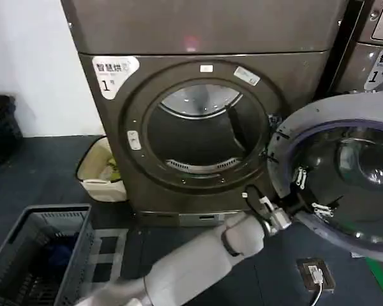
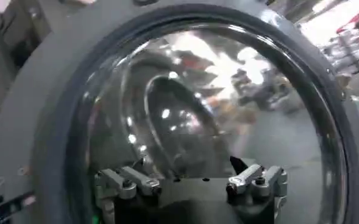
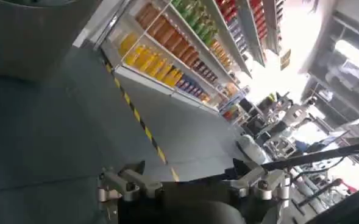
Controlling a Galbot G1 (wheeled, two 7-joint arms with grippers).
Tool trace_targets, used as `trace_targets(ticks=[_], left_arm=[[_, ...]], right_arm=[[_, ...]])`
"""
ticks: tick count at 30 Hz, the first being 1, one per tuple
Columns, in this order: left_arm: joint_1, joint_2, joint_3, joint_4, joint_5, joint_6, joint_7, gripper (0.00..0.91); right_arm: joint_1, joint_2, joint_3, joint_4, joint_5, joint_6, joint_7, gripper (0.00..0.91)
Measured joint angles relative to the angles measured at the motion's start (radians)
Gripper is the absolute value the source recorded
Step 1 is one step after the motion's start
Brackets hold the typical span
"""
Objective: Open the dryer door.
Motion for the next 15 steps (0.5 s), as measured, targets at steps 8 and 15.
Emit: trace_targets(ticks=[8,15], left_arm=[[-0.001,0.002,0.0,-0.006,-0.002,-0.006,0.009,0.907],[0.002,0.016,-0.001,-0.028,-0.006,0.0,0.023,0.907]], right_arm=[[0.004,0.0,-0.007,0.005,0.0,-0.006,0.0,0.907],[0.002,0.0,-0.007,0.006,0.004,-0.01,0.0,0.907]])
